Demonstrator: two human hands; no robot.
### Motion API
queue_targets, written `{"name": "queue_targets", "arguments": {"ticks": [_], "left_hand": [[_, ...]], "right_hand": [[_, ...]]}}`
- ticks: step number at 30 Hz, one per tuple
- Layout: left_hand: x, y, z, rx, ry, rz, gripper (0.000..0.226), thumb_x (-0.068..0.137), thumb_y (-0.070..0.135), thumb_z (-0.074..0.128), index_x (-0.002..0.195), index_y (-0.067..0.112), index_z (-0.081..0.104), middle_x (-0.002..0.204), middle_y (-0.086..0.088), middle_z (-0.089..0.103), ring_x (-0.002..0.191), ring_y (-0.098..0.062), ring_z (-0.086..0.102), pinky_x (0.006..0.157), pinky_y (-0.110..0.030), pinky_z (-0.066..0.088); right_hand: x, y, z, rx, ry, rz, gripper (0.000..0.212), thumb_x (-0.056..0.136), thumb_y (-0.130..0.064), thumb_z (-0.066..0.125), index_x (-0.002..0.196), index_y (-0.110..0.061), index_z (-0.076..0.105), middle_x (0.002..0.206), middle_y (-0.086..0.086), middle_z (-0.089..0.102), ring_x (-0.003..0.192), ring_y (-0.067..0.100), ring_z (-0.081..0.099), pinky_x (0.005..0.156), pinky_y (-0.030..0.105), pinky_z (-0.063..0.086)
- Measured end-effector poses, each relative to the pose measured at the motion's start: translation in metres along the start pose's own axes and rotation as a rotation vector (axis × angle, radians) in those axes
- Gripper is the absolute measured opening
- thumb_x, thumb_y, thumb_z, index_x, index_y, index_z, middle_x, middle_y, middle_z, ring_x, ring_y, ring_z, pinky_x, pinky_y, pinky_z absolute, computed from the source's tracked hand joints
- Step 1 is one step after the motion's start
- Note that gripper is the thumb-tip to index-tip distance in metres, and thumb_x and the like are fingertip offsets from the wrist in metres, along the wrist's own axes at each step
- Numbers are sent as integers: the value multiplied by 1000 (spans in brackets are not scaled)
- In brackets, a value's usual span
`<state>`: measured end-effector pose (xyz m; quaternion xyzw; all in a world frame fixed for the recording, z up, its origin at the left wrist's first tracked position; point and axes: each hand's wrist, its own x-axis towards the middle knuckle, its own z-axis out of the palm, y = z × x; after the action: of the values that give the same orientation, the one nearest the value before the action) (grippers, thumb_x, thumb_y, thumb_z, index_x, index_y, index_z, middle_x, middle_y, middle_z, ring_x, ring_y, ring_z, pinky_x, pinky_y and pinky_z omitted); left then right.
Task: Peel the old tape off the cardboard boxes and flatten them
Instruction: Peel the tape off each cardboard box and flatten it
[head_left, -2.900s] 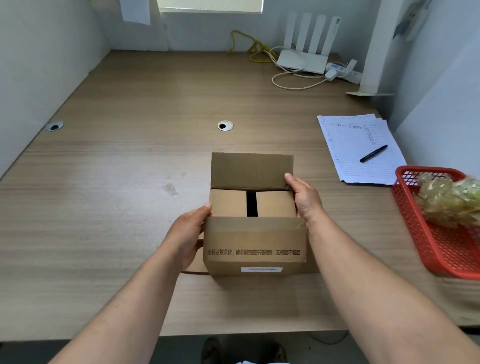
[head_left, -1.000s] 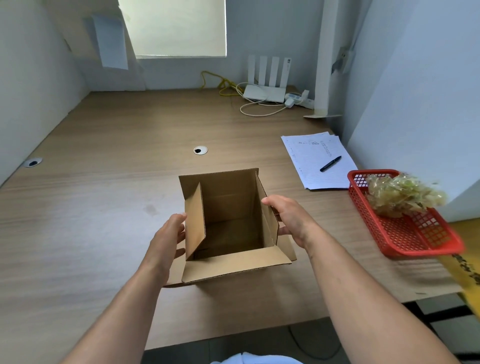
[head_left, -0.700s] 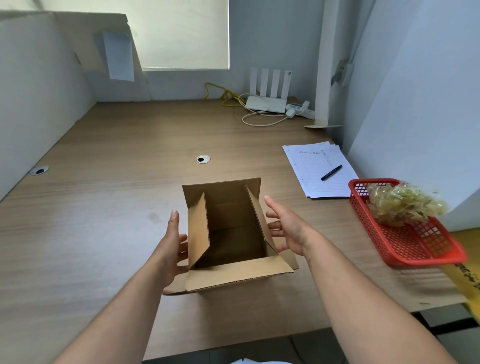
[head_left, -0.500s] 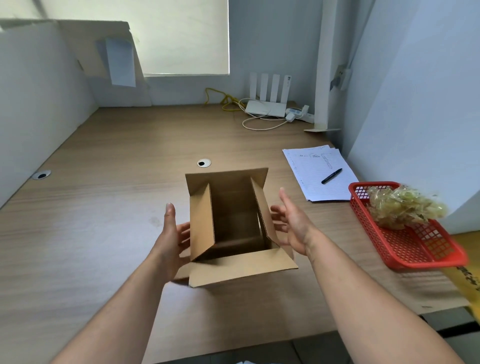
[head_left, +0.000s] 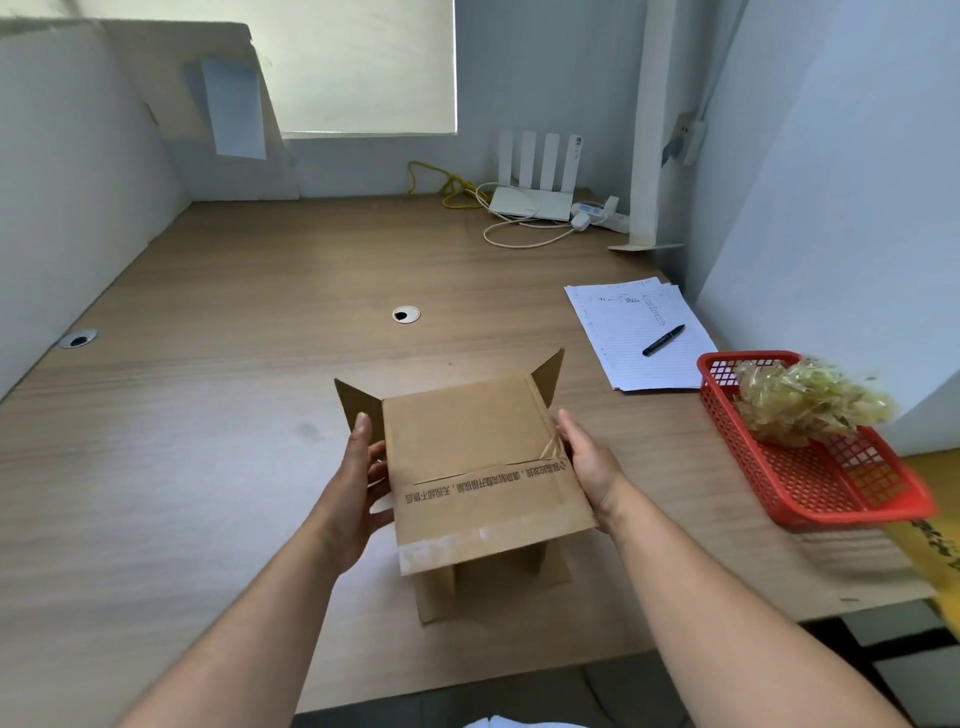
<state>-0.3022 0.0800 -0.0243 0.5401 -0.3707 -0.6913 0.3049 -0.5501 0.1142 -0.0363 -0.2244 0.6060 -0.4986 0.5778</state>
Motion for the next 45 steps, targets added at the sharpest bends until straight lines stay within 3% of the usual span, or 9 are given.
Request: {"name": "queue_targets", "arguments": {"ticks": [5,10,14,18,28,31,33,37,45], "left_hand": [[1,-4,2,103,12,21,71,70,78,49,126,35,55,125,7,60,117,-14,55,98,-41,46],[1,-7,-7,48,144,4,42,85,40,67,119,20,51,110,-2,67,93,-19,68,74,-35,55],[-6,-7,-30,12,189,0,25,89,25,64,111,17,57,96,-6,72,71,-20,71,53,-30,54],[-11,-14,-56,11,251,19,18,90,12,61,106,20,60,87,-5,73,66,-21,70,49,-31,53],[0,-53,-88,151,407,22,29,87,5,62,113,19,58,106,-10,69,81,-23,66,65,-32,52],[4,-70,-92,452,518,35,57,87,12,64,138,19,42,131,-12,56,108,-27,58,90,-39,49],[3,-81,-90,768,603,76,77,87,25,65,151,18,22,151,-13,31,136,-31,33,111,-43,28],[4,-107,-75,1278,414,198,82,93,60,39,153,28,-5,160,-3,-14,146,-18,-16,116,-37,-9],[13,-133,-82,1612,238,153,91,58,74,-39,139,32,-32,146,-1,-42,133,-19,-42,111,-40,-26]], "right_hand": [[0,3,2,-59,1,35,40,99,-38,44,92,-8,70,81,7,74,73,20,70,58,29,56],[3,8,26,-332,-23,-62,36,103,-34,32,113,-12,58,128,13,58,122,25,51,108,39,37],[8,17,45,-618,-33,-190,48,103,-31,28,142,-5,38,149,10,37,136,16,33,111,22,20],[12,49,59,-1106,-26,-114,59,99,-47,32,151,-25,18,159,7,10,146,26,8,117,42,11],[9,96,75,-1636,-173,-137,64,93,-51,43,148,-45,10,160,8,-8,146,25,-7,115,54,5],[10,103,78,-1729,-178,-122,64,94,-52,41,148,-44,7,159,10,-9,146,27,-8,113,58,7],[11,104,78,-1755,-179,-130,64,94,-53,40,147,-44,6,159,10,-7,146,28,-8,111,59,9],[12,105,78,-1783,-160,-159,64,93,-54,41,147,-44,8,159,11,-4,146,29,-4,110,58,12],[32,85,83,-1714,-21,-400,58,89,-58,45,140,-32,36,145,14,33,132,31,28,107,44,23]]}}
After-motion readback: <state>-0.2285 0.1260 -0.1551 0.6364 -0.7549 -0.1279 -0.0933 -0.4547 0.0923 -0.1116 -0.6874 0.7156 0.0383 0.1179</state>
